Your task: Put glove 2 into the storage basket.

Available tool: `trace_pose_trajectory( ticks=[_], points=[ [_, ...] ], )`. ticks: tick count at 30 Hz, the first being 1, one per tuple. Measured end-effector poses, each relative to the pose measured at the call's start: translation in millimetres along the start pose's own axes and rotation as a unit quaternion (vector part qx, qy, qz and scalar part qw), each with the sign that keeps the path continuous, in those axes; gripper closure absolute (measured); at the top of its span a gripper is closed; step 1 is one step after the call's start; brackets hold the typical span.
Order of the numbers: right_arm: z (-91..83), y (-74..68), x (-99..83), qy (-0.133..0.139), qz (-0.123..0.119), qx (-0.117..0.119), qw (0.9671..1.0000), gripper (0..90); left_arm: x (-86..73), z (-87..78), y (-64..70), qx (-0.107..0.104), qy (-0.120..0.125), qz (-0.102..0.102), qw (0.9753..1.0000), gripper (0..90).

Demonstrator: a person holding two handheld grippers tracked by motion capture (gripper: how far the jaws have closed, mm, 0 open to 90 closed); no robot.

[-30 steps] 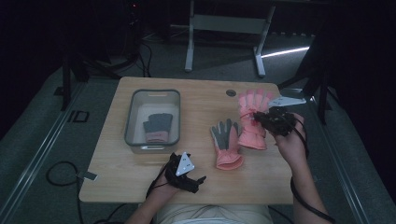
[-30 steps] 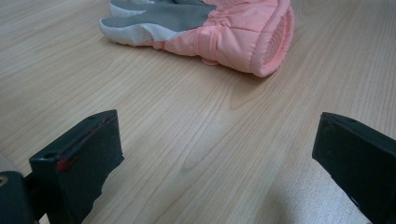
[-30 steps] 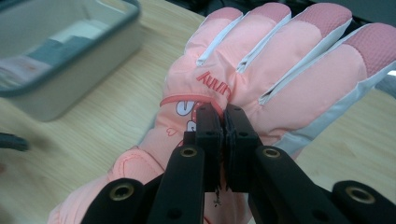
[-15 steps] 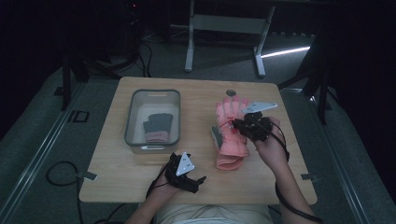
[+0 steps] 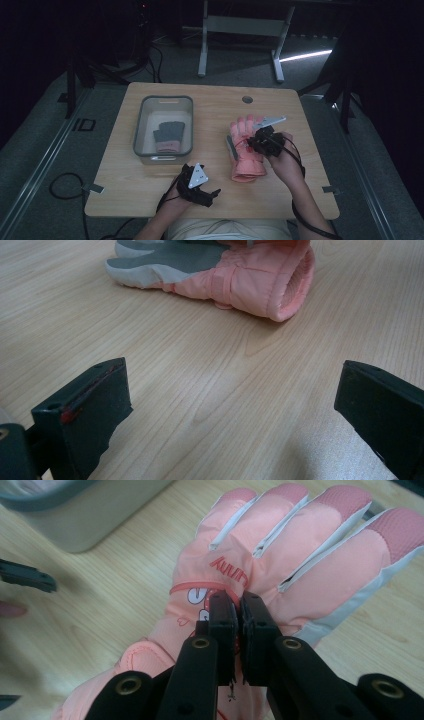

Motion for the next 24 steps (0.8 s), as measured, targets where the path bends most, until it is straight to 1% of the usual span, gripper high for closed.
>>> trace_pose_trajectory(
  ticks=[3,5,6,7,10,11,14,16,17,20,21,23,24],
  points=[
    [10.1,0.9,-3.4,-0.011,0.005,0.004,0.9999,85.3,0.0,0.0,-0.1,0.000,0.001,-0.001,1.0000,1.2],
    [12.5,1.4,-4.2,-0.013,0.008,0.008,0.9998,85.2,-0.1,-0.2,0.0,0.000,0.001,-0.002,1.0000,1.2],
    [15.8,2.2,-5.5,-0.017,0.014,0.015,0.9997,85.0,-0.1,-0.1,0.0,0.000,0.001,-0.002,1.0000,1.2],
    [21.9,2.5,-7.5,-0.022,0.014,0.013,0.9996,84.7,0.0,0.0,-0.1,0.000,0.001,-0.002,1.0000,1.2],
    [26.2,1.7,-8.4,-0.026,0.014,0.010,0.9995,84.6,-0.1,-0.3,-0.4,0.000,0.002,-0.003,1.0000,1.2],
    [31.9,0.6,-9.8,-0.031,0.011,0.006,0.9994,84.1,0.0,-0.3,-0.3,-0.001,0.005,-0.005,1.0000,1.2],
    [38.9,-1.9,-12.7,-0.037,0.012,0.004,0.9992,82.9,0.1,-0.3,0.0,-0.001,0.005,-0.006,1.0000,1.2],
    [44.9,-4.3,-15.7,-0.039,0.011,0.000,0.9992,81.4,0.1,-0.3,0.1,-0.003,0.006,-0.009,0.9999,1.2],
    [47.2,-5.5,-17.1,-0.040,0.011,0.001,0.9991,80.8,0.6,-1.4,0.0,-0.008,0.008,-0.013,0.9998,1.2],
    [50.5,-7.0,-20.1,-0.033,0.017,0.001,0.9993,77.6,3.0,-3.5,0.1,-0.016,0.018,-0.020,0.9995,1.2],
    [50.5,-7.0,-20.1,-0.033,0.017,0.001,0.9993,77.6,3.0,-3.5,0.1,-0.016,0.018,-0.020,0.9995,1.2],
    [50.4,-5.8,-22.1,-0.028,0.020,0.005,0.9994,74.6,6.0,-4.9,1.3,-0.019,0.019,-0.020,0.9994,1.3],
    [50.4,-5.8,-22.1,-0.028,0.020,0.005,0.9994,74.6,8.3,-6.5,2.2,-0.018,0.026,-0.018,0.9993,1.3]
  ],
)
Point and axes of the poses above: each handheld gripper's, and its own axes: z roughly forward along the jaws, x roughly out of its top, y roughly to its right, the point moved 2 cm from there along z, roughly forward along the jaws, and after that the axes turned 12 degrees about -x, right-handed, at the moved point
